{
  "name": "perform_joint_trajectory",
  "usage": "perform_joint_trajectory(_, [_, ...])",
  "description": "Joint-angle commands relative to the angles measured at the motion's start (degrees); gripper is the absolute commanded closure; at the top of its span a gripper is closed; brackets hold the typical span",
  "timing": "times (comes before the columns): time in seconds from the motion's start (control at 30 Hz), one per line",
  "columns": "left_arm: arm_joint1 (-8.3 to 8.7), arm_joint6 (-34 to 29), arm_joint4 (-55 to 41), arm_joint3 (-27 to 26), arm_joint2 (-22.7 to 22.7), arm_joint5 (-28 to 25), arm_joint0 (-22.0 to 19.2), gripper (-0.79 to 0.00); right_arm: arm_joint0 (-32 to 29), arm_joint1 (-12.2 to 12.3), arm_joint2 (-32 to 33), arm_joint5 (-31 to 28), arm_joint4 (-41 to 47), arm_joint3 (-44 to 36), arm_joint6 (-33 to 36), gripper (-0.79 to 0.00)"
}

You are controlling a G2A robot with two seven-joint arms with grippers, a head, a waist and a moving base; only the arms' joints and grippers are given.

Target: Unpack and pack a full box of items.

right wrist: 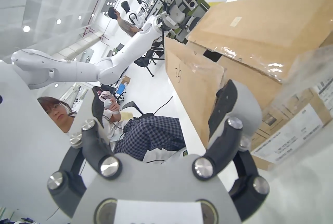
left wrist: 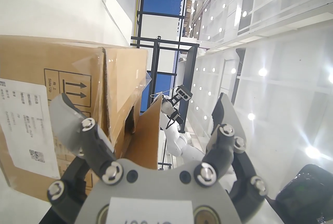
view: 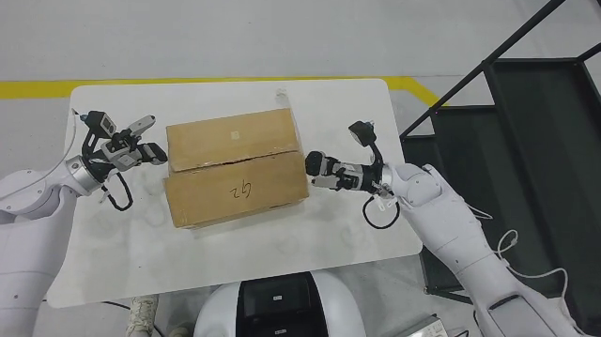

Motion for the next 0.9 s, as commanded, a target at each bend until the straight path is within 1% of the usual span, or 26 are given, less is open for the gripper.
perform_joint_trajectory(0.0, [-0.03, -0.1, 0.0, 0.1, 0.0, 0.1, -0.1, -0.785, 1.6, -0.1, -0.8, -0.1, -0.2, 2.6, 0.0, -0.785])
perform_joint_trajectory(0.2, [-0.08, 0.0, 0.1, 0.1, -0.2, 0.2, -0.1, -0.785, 5.1, -0.6, -2.9, -1.0, 0.8, 7.7, -1.1, -0.785])
perform_joint_trajectory(0.37, [-0.11, 0.1, 0.3, -0.2, -0.3, 0.3, 0.0, -0.785, 7.5, -1.2, -4.1, -0.6, -0.1, 10.5, -3.1, -0.785])
perform_joint_trajectory(0.5, [-0.12, 0.3, 0.4, -0.6, -0.5, 0.4, 0.1, -0.785, 8.7, -1.7, -5.4, -0.9, -0.9, 11.1, -3.7, -0.785])
perform_joint_trajectory(0.87, [-0.12, 0.3, 0.5, -0.7, -1.0, 0.6, 0.5, -0.785, 9.8, -2.3, -8.3, -1.9, 1.0, 11.3, -1.8, -0.785])
